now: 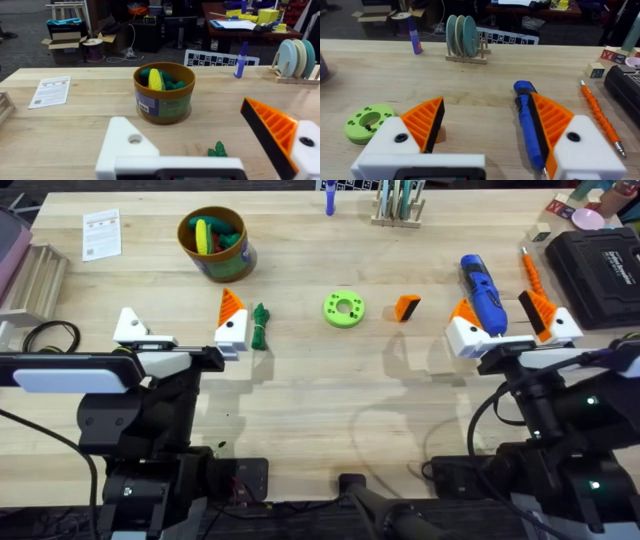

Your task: Pick up the gripper from the table and insert it into the empty holder that is missing its gripper. Then pick up a screw, insert it into the mounting hole, and use the screwdriver to tighten it. Finally, clean up the table by picking up the vegetable and placing it into the bucket.

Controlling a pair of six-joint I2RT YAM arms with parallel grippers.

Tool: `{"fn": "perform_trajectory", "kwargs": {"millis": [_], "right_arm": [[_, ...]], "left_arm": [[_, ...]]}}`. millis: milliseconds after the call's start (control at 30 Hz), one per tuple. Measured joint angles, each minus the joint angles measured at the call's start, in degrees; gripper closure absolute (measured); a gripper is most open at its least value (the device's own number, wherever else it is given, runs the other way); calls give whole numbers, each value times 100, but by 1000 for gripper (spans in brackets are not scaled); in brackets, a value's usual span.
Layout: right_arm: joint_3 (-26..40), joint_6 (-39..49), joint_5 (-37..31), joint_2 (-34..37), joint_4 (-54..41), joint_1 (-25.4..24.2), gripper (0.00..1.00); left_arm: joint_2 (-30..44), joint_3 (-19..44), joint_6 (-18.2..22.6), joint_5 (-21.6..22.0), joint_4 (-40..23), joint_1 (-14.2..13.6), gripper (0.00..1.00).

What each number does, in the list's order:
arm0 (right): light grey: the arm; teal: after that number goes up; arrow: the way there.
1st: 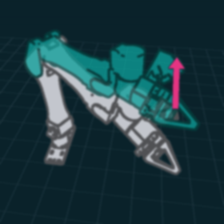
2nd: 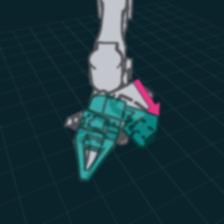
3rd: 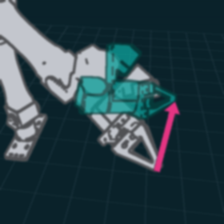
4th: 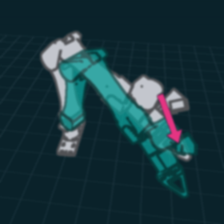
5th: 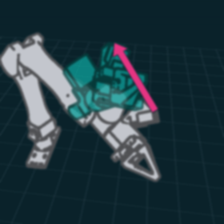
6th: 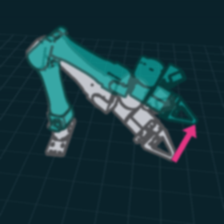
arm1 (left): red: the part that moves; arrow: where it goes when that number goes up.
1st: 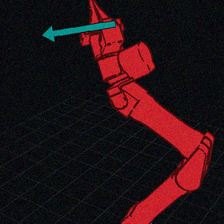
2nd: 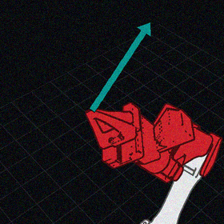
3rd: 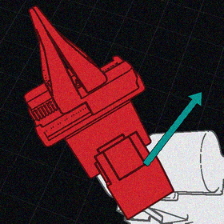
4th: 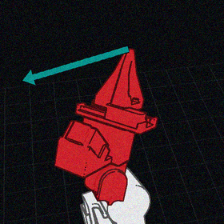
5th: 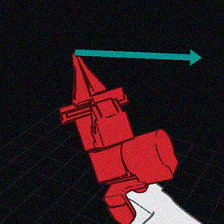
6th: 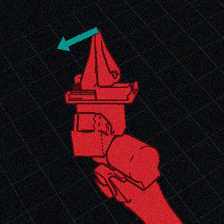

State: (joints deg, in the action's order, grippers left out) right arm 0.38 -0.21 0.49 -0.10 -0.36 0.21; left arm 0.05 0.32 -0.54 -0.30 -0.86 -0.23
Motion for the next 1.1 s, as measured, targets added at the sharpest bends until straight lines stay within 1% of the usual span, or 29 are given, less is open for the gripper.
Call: {"fn": "perform_trajectory", "kwargs": {"millis": [300,400,533,600,667,733,867,967,1100], "right_arm": [[0,0,0,0,-2,0,8],[0,0,3,0,59,0,8],[7,-1,43,0,636,0,9],[60,0,44,0,721,0,8],[191,-2,44,0,660,0,9],[418,-1,42,8,549,0,9],[1203,0,44,191,150,0,8],[1838,0,44,546,-202,0,9],[2710,0,44,1339,-935,0,9]], "left_arm": [[0,0,2,13,37,0,15],[0,0,6,17,372,0,15],[-1,9,6,33,880,0,15],[0,61,6,35,814,0,15],[12,224,3,57,615,0,15],[130,549,6,132,333,0,15],[721,1553,5,252,-309,0,16],[1434,2398,6,299,-997,0,15],[2625,3511,7,310,-1951,0,15]]}}
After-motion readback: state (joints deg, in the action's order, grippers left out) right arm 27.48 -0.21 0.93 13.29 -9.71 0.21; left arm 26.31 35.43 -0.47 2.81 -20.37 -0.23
